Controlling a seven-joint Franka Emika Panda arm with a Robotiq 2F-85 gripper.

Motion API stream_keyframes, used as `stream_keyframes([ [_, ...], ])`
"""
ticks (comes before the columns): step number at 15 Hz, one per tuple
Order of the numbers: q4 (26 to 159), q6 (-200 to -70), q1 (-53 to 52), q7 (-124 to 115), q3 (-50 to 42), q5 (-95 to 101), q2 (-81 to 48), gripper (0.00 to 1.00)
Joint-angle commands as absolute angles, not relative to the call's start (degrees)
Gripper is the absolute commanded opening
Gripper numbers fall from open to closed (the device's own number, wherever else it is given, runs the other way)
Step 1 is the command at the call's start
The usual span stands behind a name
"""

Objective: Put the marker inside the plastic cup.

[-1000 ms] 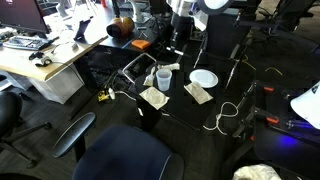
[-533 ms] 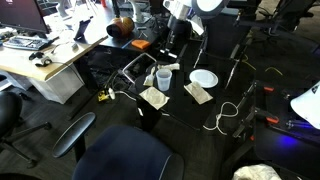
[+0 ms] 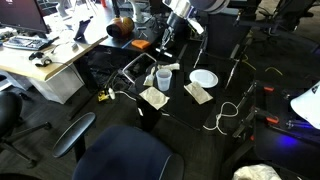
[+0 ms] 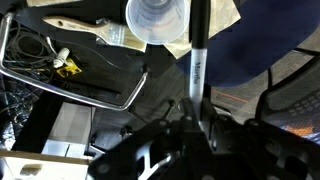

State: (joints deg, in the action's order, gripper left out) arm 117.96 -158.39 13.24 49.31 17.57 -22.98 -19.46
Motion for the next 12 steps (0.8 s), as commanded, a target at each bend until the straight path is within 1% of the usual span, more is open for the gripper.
stream_keyframes([
  [1,116.55,-158.96,17.69,63.35,22.07,-31.36,-20.64,0.03],
  [9,113.2,-157.9,27.62,94.89,32.96,-49.1,-24.3,0.03],
  [12,111.99,-156.62,29.74,102.09,35.21,-52.51,-25.88,0.03],
])
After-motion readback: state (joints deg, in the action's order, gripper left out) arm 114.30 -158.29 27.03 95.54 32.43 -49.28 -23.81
